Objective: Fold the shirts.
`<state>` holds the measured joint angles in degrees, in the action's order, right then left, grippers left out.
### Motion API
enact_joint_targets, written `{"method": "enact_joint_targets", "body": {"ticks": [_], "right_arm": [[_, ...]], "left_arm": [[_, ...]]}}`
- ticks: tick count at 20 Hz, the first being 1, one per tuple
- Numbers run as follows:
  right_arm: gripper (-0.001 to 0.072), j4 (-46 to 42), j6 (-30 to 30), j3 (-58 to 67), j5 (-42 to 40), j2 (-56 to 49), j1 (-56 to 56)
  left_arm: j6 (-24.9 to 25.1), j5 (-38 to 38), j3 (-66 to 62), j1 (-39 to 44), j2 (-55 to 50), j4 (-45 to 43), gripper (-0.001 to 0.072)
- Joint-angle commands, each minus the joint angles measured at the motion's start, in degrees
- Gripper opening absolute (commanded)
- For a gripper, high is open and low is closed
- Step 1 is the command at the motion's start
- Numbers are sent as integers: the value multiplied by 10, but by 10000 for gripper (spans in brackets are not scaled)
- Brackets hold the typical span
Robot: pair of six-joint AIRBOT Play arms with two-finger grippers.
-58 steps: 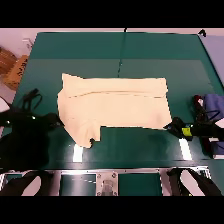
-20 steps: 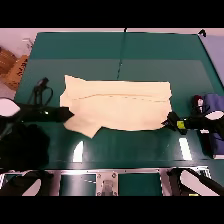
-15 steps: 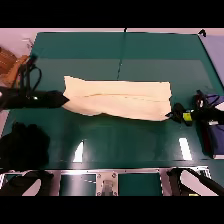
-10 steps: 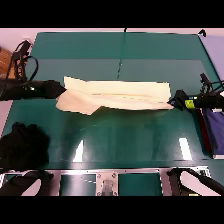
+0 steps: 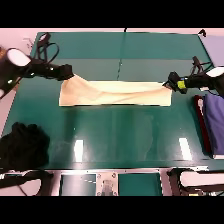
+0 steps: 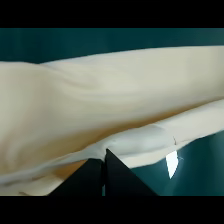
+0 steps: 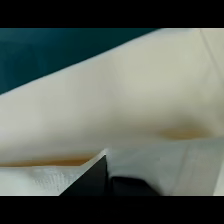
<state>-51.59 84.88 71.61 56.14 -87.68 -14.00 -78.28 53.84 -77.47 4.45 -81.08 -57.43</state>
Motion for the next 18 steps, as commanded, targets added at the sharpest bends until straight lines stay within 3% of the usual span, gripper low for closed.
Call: {"method": "enact_joint_targets", "body": {"ticks": [1,2,3,4,6,9,11,14,15,16,17,18], "right_arm": [[21,23,0,90,-31,-118,5],[82,36,0,115,-54,-149,5],[157,45,0,136,-82,-172,4],[190,49,0,158,-103,-189,3],[343,44,-1,197,-99,-199,-12],[381,30,-76,251,33,-198,-61],[507,12,-82,261,103,-198,-98],[541,-15,-96,258,171,-205,-141],[541,-14,-106,258,187,-212,-149],[541,-14,-106,258,198,-219,-153],[541,-14,-111,258,207,-228,-153],[541,-11,-119,258,214,-238,-151]], "left_arm": [[10,-48,-89,0,-133,7,27],[10,-69,-111,0,-162,9,107],[10,-107,-130,0,-186,9,429],[7,-142,-144,0,-198,9,617],[7,-172,-166,-10,-199,8,594],[7,-60,-218,-42,-199,5,595],[7,11,-239,-60,-199,5,594],[8,76,-246,-72,-199,3,591],[7,91,-246,-72,-199,-2,514],[8,103,-246,-70,-199,-2,157],[7,111,-246,-70,-199,2,25],[7,118,-246,-70,-199,7,25]]}}
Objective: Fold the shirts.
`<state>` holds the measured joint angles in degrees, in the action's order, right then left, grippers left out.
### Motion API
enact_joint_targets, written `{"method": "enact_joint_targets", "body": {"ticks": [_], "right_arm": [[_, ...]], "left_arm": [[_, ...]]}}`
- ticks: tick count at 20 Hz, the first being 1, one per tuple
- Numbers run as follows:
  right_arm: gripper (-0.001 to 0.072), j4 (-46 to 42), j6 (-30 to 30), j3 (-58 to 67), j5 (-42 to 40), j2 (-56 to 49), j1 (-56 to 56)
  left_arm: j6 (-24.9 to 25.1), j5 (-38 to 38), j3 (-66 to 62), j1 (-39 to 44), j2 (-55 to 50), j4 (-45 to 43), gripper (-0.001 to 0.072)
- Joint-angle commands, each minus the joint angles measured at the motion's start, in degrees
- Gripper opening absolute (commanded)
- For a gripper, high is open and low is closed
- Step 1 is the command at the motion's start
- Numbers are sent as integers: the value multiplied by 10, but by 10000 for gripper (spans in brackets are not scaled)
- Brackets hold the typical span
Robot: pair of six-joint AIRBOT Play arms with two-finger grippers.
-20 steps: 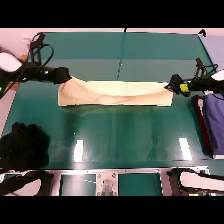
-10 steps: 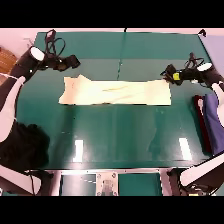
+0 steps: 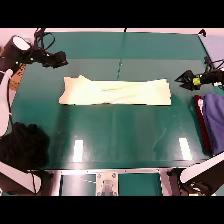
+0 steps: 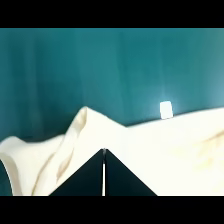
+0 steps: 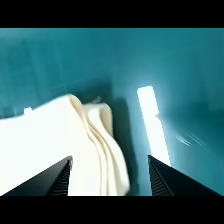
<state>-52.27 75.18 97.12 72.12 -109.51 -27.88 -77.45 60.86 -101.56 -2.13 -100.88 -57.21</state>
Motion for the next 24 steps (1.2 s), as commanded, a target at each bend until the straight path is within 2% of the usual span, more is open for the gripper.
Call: {"method": "enact_joint_targets", "body": {"ticks": [1,5,8,9,10,12,15,20,24], "right_arm": [[541,-2,-24,3,59,-30,-7],[541,10,-24,3,65,-72,25],[523,28,-24,3,66,-89,58],[338,33,-24,3,66,-89,67],[208,41,-24,5,69,-88,71],[18,69,-23,11,85,-86,72],[17,87,-17,25,95,-52,72],[17,129,-2,71,159,67,72],[17,194,25,114,211,134,75]], "left_arm": [[-1,56,-5,-4,-1,9,25],[-1,76,-5,17,-1,18,24],[-1,44,-5,70,-2,17,24],[-1,28,-4,89,-2,16,24],[-1,11,-2,109,-2,14,24],[-2,-21,-2,155,-12,6,24],[-6,-57,-1,222,-49,6,24],[-22,-126,-1,322,-121,12,24],[-31,-197,-6,363,-152,69,24]]}}
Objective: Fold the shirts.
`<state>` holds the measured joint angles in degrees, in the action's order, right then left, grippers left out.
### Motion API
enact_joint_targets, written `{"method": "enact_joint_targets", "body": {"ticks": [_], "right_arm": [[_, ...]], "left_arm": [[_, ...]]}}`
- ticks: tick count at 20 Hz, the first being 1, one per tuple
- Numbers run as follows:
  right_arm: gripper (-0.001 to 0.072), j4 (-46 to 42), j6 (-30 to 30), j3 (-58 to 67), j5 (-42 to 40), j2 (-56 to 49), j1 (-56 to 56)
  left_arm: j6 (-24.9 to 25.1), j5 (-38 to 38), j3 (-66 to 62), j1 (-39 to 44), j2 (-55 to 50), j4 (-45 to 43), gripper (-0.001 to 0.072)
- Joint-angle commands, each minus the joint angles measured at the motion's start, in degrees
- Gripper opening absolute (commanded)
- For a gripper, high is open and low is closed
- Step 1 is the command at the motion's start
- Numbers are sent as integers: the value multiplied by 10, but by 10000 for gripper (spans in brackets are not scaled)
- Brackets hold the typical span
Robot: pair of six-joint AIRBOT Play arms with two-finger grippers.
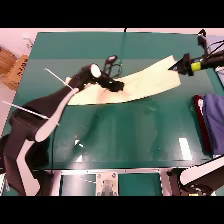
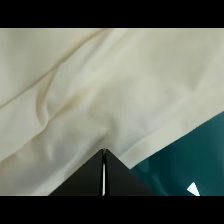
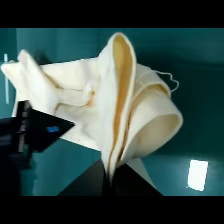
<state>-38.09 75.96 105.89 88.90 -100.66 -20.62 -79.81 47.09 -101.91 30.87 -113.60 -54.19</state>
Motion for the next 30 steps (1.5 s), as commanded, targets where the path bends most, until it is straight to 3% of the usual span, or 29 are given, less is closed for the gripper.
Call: {"method": "enact_joint_targets", "body": {"ticks": [1,8,10,13,16,18,23,29,30], "right_arm": [[18,62,21,27,48,57,5],[18,56,31,25,48,75,21],[18,45,31,25,48,75,21],[18,45,50,25,48,75,29],[18,45,64,25,41,75,64],[17,44,73,24,15,75,110],[18,44,92,-47,-177,68,282],[23,62,91,-91,-535,-57,530],[165,64,91,-91,-592,-85,567]], "left_arm": [[-7,-76,-2,40,-32,62,24],[-7,-65,-34,54,-72,122,25],[-6,2,-54,35,-67,118,24],[-7,171,-132,-13,-67,93,24],[-47,331,-203,-70,-54,14,24],[-59,369,-195,-108,-15,-63,23],[-59,405,-194,-196,79,-265,24],[-57,410,-170,-274,123,-308,25],[-57,412,-165,-281,123,-308,25]]}}
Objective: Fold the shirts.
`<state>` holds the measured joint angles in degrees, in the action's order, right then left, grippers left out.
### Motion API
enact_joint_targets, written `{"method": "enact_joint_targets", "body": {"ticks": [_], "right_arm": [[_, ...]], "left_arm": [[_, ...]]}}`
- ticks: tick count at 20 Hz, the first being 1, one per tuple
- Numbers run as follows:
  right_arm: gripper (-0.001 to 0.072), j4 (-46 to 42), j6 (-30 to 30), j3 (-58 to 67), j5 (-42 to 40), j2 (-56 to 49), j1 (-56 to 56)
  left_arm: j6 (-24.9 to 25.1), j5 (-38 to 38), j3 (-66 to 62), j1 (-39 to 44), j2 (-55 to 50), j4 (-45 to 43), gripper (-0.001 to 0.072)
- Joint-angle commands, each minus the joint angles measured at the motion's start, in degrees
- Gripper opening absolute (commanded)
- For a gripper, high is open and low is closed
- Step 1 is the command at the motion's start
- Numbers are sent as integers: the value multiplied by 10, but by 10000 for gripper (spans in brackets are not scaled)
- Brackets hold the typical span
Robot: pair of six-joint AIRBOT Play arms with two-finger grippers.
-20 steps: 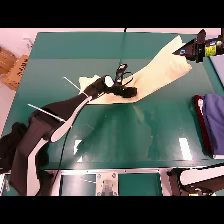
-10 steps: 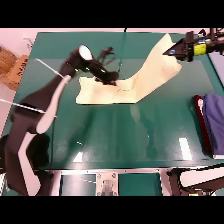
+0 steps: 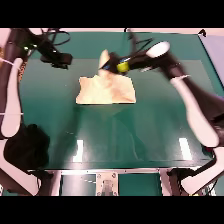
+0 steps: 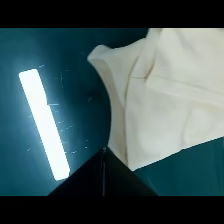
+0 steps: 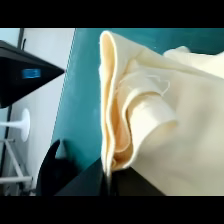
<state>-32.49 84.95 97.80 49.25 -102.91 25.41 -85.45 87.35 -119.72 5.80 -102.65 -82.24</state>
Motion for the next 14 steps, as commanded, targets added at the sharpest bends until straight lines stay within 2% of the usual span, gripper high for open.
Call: {"method": "enact_joint_targets", "body": {"ticks": [1,2,5,8,13,14], "right_arm": [[390,8,2,-10,-230,-83,132],[465,8,1,-10,-242,-95,143],[464,3,1,-10,-210,-84,103],[464,-1,1,-10,-99,-48,-3],[469,-88,1,-10,127,-4,-217],[511,-108,1,-14,166,-5,-253]], "left_arm": [[0,11,20,-35,14,-28,25],[2,10,28,-39,14,-28,24],[5,5,35,-39,12,-30,24],[5,-3,35,-39,12,-29,25],[4,-3,35,-39,12,-29,25],[4,-3,35,-39,12,-29,25]]}}
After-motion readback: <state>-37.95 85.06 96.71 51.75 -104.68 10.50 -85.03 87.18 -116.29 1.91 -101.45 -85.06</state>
